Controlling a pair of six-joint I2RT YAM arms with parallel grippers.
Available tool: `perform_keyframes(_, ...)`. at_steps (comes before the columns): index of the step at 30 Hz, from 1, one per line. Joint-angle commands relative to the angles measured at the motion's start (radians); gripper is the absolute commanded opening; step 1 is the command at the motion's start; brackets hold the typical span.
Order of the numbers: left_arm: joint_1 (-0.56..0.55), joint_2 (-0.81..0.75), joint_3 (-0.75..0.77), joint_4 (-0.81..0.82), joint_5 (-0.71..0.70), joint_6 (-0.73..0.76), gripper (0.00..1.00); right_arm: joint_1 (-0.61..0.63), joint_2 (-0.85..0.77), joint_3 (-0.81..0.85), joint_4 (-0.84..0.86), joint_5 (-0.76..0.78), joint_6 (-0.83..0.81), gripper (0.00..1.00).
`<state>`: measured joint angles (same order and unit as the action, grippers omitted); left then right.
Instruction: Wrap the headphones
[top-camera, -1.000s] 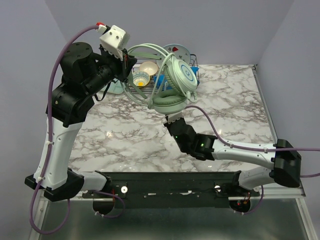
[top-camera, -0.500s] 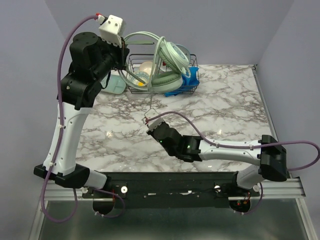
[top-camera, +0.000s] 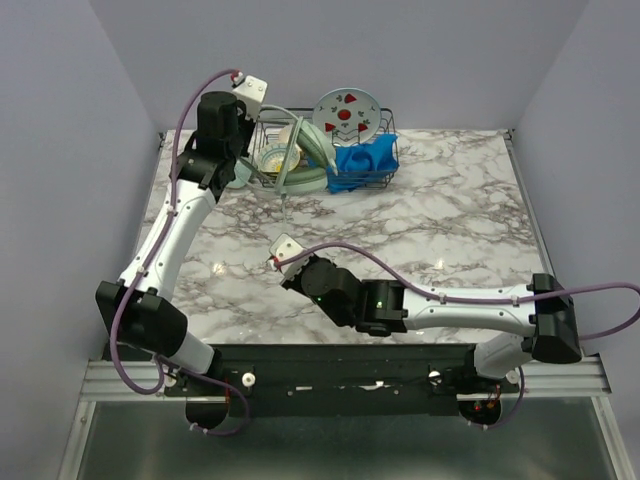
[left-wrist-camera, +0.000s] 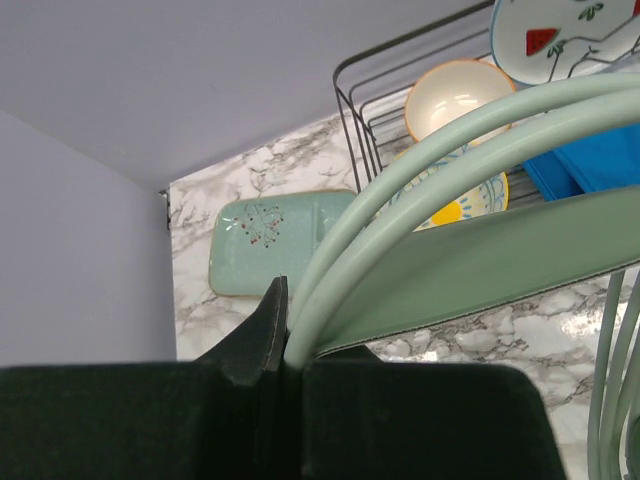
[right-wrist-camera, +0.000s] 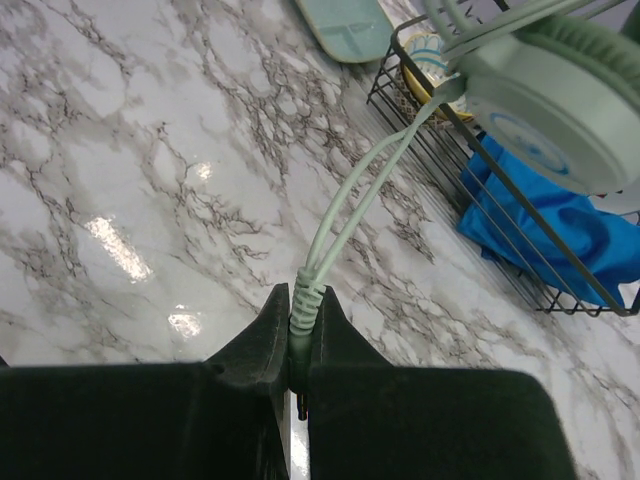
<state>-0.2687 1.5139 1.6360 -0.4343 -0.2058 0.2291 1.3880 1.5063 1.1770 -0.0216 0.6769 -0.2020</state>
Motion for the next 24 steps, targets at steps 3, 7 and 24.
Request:
perform_keyframes(3,0.002,-0.080,-0.116,0.213,0.127,0.039,0.00,0.006,-0.089,0.033,-0.044,-0.028,-0.099,0.01)
perform_keyframes(7,-0.059,-0.116,-0.263,0.184,0.204,0.150,0.00,-0.058,-0.115,0.044,-0.055,-0.074,-0.123,0.01)
perform_keyframes(24,-0.165,-0.127,-0.561,0.023,0.351,0.292,0.00,-0.346,-0.109,-0.039,-0.182,-0.217,0.093,0.01)
